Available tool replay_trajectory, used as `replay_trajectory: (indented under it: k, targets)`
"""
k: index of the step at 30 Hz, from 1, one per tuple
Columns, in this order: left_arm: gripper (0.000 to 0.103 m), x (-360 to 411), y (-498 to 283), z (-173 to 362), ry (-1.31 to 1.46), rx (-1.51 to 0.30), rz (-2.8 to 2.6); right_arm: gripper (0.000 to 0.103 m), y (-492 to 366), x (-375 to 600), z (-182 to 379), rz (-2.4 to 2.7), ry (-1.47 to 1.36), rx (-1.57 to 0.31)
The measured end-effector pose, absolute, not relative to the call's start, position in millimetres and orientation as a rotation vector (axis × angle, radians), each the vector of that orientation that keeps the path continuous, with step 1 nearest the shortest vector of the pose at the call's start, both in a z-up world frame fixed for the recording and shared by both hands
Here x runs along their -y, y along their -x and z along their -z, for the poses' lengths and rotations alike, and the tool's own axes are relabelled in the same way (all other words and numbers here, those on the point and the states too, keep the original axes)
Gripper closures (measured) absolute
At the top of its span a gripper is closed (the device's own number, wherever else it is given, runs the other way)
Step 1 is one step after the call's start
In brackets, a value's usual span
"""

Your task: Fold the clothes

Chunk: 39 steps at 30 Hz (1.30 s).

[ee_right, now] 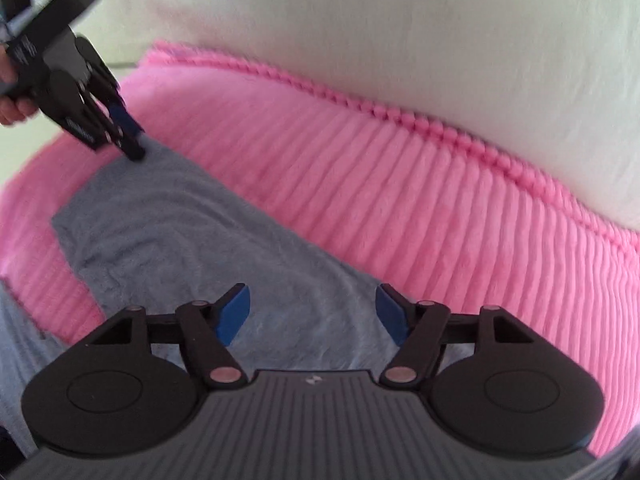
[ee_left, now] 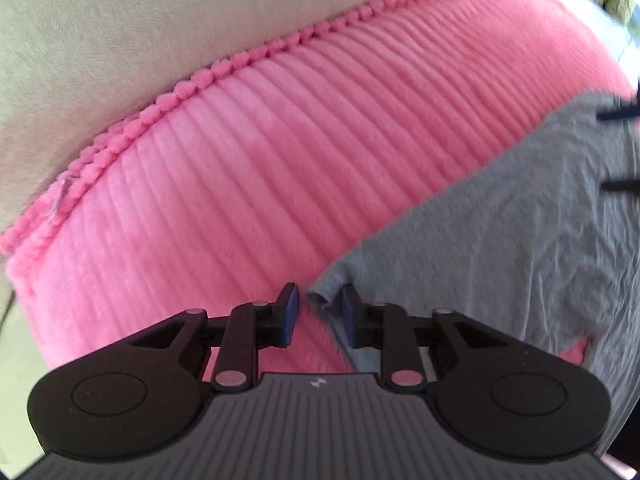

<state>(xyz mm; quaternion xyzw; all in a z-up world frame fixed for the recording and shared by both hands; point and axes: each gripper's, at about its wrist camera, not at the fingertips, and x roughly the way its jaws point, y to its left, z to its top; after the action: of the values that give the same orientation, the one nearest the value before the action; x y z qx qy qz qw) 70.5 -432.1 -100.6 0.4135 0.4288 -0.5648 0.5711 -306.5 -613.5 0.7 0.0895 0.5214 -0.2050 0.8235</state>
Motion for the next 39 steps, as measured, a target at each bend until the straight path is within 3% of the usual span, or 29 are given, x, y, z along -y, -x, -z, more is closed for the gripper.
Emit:
replay_trajectory:
  k: [3,10,12,14,21,23,25,27,37,38,39]
  targets:
    - [0.103,424,-64,90,-0.971,-0.839,1.347,0.038,312,616,9,0.527,-0.231,-1.150]
    - [0.102,404,-70,113,-1.095,-0.723,1.278,0.037,322,618,21,0.666,-0.227,-1.141]
    - [0.094,407,-59,114,-1.165,-0.637,1.294,0.033,325,621,28,0.709,-0.224,-1.136]
    - [0.078,411,-64,110,-1.176,-0.634,1.309,0.031,326,621,25,0.739,-0.214,-1.117]
    - [0.078,362,-64,60,-1.202,-0.647,1.418,0.029,338,594,-10,0.756,-0.211,-1.028]
    - [0.076,345,-43,53,-1.249,-0.613,1.502,0.034,335,573,-17,0.683,-0.211,-1.009]
    - [0.071,326,-7,56,-1.329,-0.529,1.593,0.059,324,535,-21,0.542,-0.190,-0.976]
    - [0.070,313,23,70,-1.408,-0.438,1.637,0.076,307,503,-13,0.430,-0.155,-1.002]
    - [0.069,303,51,127,-1.649,-0.131,1.598,0.076,254,426,42,0.353,0.121,-1.042]
    - [0.070,301,52,129,-1.666,-0.095,1.606,0.076,254,424,45,0.364,0.134,-1.043]
    - [0.072,297,51,131,-1.684,-0.053,1.614,0.084,253,423,48,0.380,0.153,-1.041]
